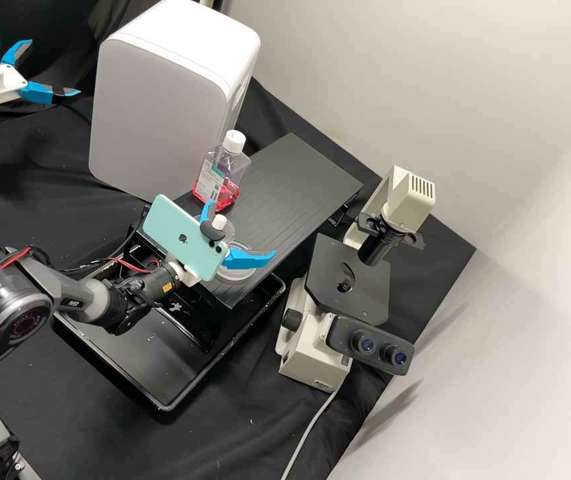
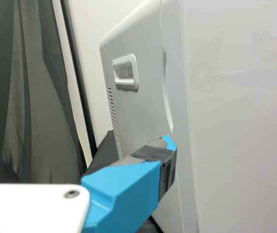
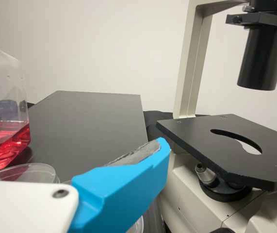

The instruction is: Place the lid on the petri dish

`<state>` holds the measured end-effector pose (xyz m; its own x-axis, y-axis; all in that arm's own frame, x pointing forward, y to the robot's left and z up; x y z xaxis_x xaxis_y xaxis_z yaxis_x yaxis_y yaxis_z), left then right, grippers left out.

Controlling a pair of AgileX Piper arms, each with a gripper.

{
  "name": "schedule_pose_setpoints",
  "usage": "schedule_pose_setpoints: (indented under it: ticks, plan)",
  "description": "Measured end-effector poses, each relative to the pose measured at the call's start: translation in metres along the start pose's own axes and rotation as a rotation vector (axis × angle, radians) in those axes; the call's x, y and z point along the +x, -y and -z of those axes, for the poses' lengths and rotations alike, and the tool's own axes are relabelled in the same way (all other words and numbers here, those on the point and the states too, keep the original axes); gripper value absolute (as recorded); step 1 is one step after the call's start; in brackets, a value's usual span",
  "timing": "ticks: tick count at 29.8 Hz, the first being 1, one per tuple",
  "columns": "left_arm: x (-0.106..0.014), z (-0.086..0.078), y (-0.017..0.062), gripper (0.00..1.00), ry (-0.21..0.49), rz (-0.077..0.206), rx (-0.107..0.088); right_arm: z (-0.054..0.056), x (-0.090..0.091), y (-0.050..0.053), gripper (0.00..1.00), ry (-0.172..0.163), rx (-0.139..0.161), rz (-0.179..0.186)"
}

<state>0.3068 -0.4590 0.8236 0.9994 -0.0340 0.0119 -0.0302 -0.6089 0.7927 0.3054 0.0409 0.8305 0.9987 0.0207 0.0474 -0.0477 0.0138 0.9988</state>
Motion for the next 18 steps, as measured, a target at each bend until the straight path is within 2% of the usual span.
schedule_pose_setpoints:
  ticks: [14, 18]
  plan:
    - [0.0003, -0.0012, 0.0013, 1.0, 0.004, 0.004, 0.0, 0.0, 0.0, 0.0, 1.0, 0.0, 0.0, 0.0]
    - [0.0013, -0.0082, 0.0051, 1.0, 0.001, 0.013, -0.026, 0.0, 0.0, 0.0, 1.0, 0.0, 0.0, 0.0]
